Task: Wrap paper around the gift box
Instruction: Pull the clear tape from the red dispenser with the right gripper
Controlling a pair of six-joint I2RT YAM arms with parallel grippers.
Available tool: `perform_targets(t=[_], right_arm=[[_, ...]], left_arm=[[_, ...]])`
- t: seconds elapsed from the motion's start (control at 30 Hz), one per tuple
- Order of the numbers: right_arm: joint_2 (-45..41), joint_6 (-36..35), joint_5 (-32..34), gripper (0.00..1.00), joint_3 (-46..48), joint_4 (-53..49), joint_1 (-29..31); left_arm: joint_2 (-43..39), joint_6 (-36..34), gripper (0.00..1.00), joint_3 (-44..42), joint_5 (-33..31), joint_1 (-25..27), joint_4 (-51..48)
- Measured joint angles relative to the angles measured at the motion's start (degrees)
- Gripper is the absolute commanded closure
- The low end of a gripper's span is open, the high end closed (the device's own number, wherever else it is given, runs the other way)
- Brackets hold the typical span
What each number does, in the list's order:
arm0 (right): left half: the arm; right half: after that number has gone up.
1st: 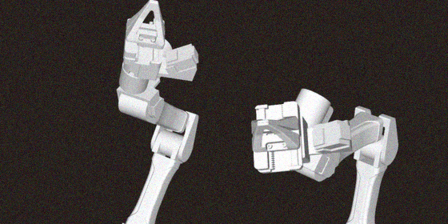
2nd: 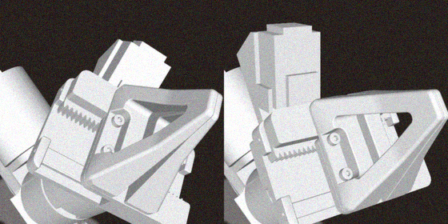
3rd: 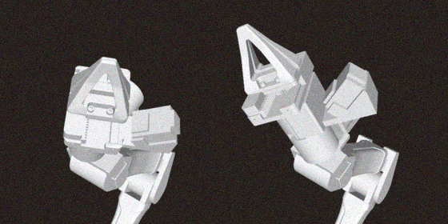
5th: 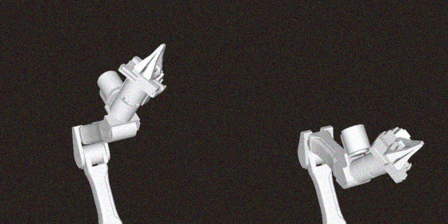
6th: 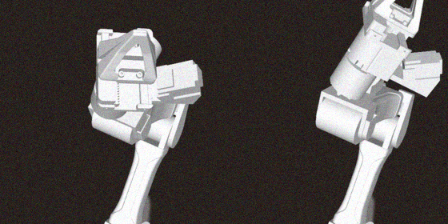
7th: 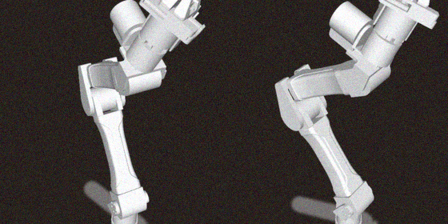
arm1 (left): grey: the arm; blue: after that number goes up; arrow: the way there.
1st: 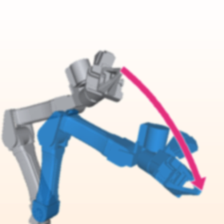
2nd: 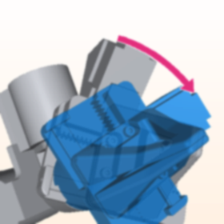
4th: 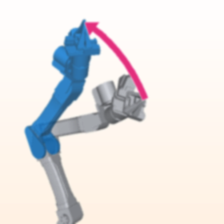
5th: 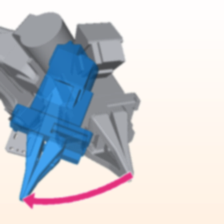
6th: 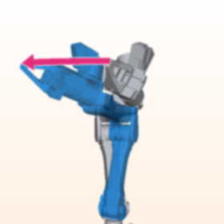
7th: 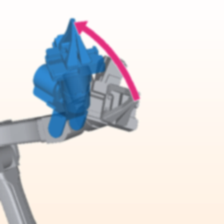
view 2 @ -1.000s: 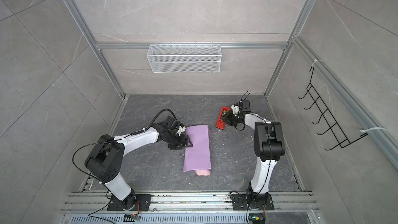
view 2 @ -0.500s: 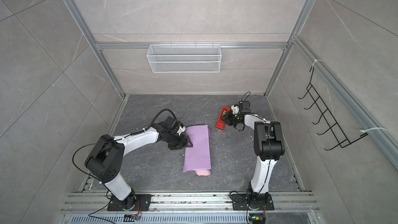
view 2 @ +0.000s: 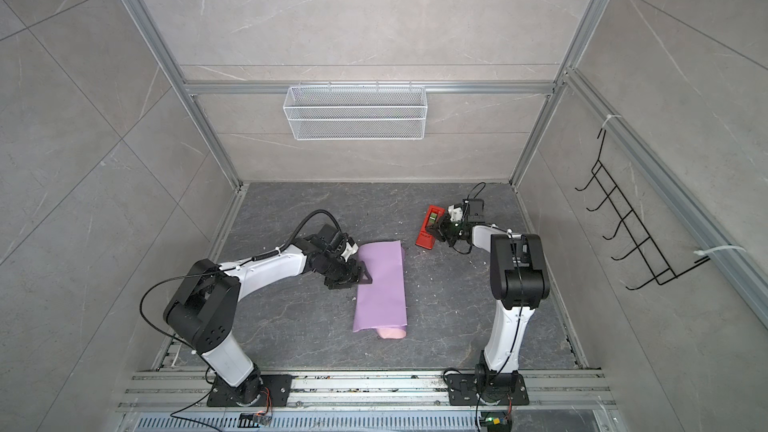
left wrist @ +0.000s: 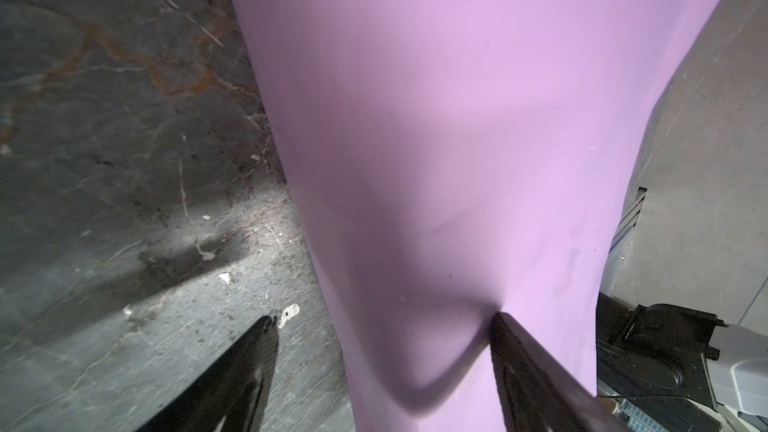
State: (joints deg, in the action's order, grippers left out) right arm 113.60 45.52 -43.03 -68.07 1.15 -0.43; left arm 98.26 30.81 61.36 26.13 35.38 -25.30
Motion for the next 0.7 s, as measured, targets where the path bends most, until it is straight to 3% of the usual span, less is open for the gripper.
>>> perform_targets(t=[0.1, 0.7], right_arm=[[0.0, 1.1, -0.5, 1.00, 0.0, 0.4, 0.0], [-0.8, 4.0, -1.6, 1.00, 0.1, 0.4, -0.2]], left_arm=[[0.0, 0.0, 0.19, 0.0, 0.0, 0.0, 0.0], [0.0, 0.0, 0.19, 0.0, 0.0, 0.0, 0.0]])
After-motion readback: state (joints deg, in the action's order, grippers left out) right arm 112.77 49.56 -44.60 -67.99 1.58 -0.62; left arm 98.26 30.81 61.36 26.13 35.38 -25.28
